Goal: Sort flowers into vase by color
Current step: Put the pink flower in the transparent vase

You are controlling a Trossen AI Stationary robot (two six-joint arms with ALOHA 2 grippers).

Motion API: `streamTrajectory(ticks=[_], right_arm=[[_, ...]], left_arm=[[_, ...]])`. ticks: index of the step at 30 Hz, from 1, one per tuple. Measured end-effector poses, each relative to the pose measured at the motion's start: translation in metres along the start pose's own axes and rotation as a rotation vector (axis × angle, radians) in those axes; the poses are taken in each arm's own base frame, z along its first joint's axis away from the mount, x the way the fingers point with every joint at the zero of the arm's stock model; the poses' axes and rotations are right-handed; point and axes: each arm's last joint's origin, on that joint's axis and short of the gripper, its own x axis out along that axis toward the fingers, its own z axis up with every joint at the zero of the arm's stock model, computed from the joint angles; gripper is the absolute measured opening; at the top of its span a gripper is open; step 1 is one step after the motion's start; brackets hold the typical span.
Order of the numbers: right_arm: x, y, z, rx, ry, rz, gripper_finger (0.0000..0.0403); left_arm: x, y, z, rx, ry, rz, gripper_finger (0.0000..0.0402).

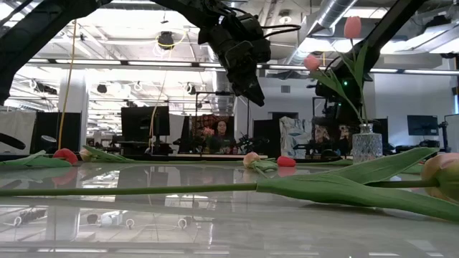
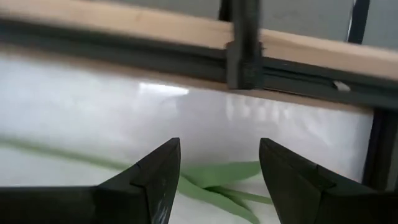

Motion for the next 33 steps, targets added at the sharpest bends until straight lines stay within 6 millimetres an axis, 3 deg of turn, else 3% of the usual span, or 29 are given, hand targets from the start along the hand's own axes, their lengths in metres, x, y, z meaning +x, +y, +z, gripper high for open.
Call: streamTrajectory(ticks=[12,18,24,33], right_arm=[[-0.002,0.017,-0.009,-0.621,0.026,0.018,0.0244],[-0.003,0.026,-0.012,-0.844,0.02,0.031,0.0244],[-0.002,0.029,-0.015,-0.907,0.035,0.062,0.0244],[0.028,0.035,-0.024,-0.958,0.17,0.047,0.0244]], left_arm=[[0.0,0.0,-0.001,-0.007,0.008,-0.006,0.0151],[0.0,-0.001,-0.001,-0.007,0.012,-0.007,0.0151],[0.0,-0.001,-0.002,-0.006,0.015,-0.008,0.0151],[0.0,-0.001,-0.002,-0.005,0.016,-0.005,0.0151]])
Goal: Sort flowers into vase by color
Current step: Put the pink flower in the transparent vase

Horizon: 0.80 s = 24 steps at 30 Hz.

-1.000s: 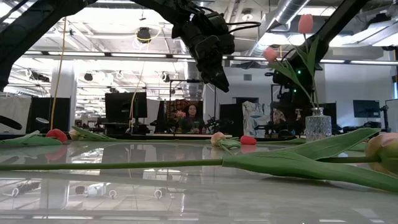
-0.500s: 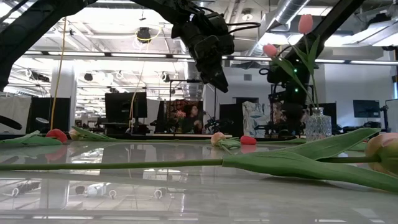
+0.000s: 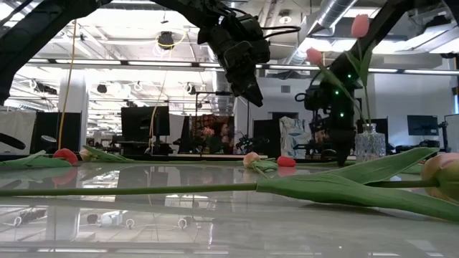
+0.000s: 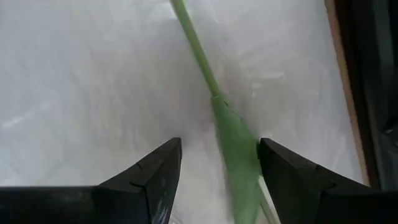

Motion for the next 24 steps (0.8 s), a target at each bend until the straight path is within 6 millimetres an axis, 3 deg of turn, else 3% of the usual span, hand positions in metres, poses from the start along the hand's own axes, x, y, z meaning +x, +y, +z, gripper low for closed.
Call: streamTrajectory(ticks=[13,24], right_arm=[[-0.005,0.007,0.018,-0.214,-0.05,-0.058,0.0244],[0.003,0.007,0.022,-0.261,-0.09,-0.01,0.0227]], left_arm=[[0.0,0.0,0.001,0.002,-0.008,-0.002,0.0151],[0.0,0.0,0.002,-0.027,-0.028,-0.027,0.0151]])
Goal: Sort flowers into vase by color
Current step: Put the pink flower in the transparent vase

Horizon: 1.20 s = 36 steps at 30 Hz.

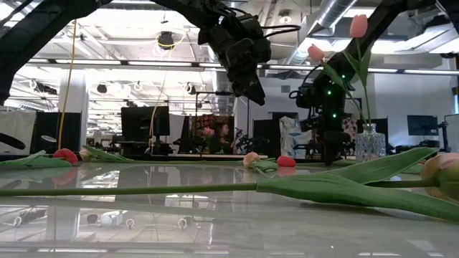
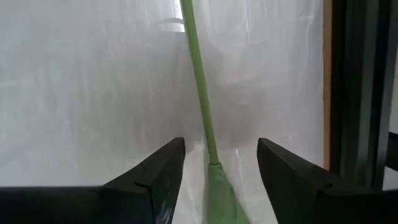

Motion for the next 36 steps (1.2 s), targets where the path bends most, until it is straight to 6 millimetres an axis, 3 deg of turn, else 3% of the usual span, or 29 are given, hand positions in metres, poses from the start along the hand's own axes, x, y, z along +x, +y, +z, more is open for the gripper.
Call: streamTrajectory(ticks=[7,17,21,28,36], right_arm=[[0.01,0.008,0.003,-0.012,0.04,0.034,0.0148],[-0.007,0.008,0.014,-0.044,0.025,-0.044,0.0019],[-0.021,0.002,0.019,-0.038,-0.008,-0.094,0.0014],[-0.042,-0.011,0.034,-0.011,-0.048,-0.176,0.0045],[-0.069,-0.026,0.05,0.009,-0.119,-0.234,0.0021]], left_arm=[[0.0,-0.001,-0.001,-0.026,0.01,-0.022,0.0151],[0.0,-0.002,-0.002,-0.02,0.013,-0.023,0.0151],[0.0,-0.002,-0.002,-0.016,0.013,-0.023,0.0151],[0.0,-0.002,-0.003,-0.018,0.024,-0.027,0.0151],[0.0,-0.005,-0.01,-0.009,0.099,-0.054,0.0151]])
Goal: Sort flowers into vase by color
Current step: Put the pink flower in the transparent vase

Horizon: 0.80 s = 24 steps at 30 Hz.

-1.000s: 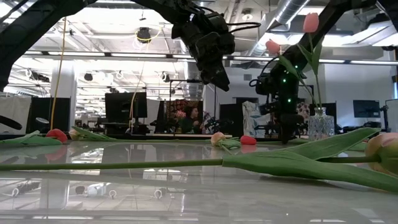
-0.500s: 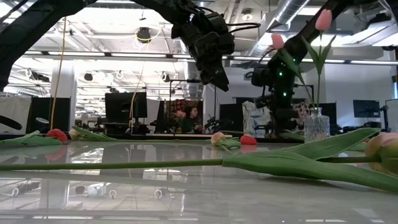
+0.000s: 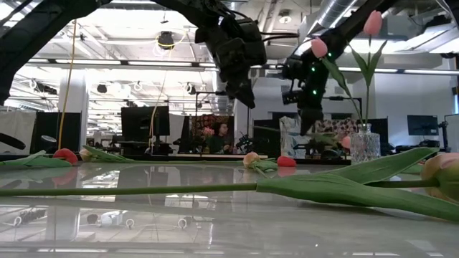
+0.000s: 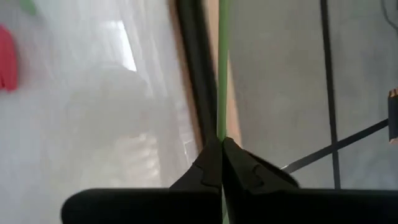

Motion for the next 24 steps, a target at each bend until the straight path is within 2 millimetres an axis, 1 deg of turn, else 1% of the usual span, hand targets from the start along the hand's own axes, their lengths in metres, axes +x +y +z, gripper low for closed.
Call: streamTrajectory(ticks=[6,8,11,14,16,20,24], right_arm=[[-0.03,-0.019,0.02,0.004,-0.053,-0.058,0.0025],[-0.043,-0.028,0.028,0.002,-0.077,-0.088,0.0025],[-0.067,-0.042,0.039,0.01,-0.115,-0.147,0.0024],[-0.094,-0.055,0.048,-0.003,-0.143,-0.219,0.0024],[-0.112,-0.063,0.052,-0.015,-0.139,-0.285,0.0024],[-0.143,-0.075,0.055,-0.043,-0.128,-0.383,0.0024],[-0.165,-0.081,0.055,-0.076,-0.127,-0.421,0.0024]], left_arm=[[-0.001,-0.001,-0.007,0.016,0.062,-0.025,0.0151],[-0.002,0.001,-0.009,0.011,0.069,-0.038,0.0151],[-0.011,0.004,-0.012,-0.008,0.053,-0.069,0.0151],[-0.029,0.004,-0.012,-0.016,-0.008,-0.118,0.0151],[-0.045,0.001,-0.012,-0.014,-0.051,-0.134,0.0151],[-0.084,-0.016,-0.012,0.012,-0.101,-0.106,0.0151],[-0.123,-0.037,-0.014,0.044,-0.184,-0.097,0.0151]])
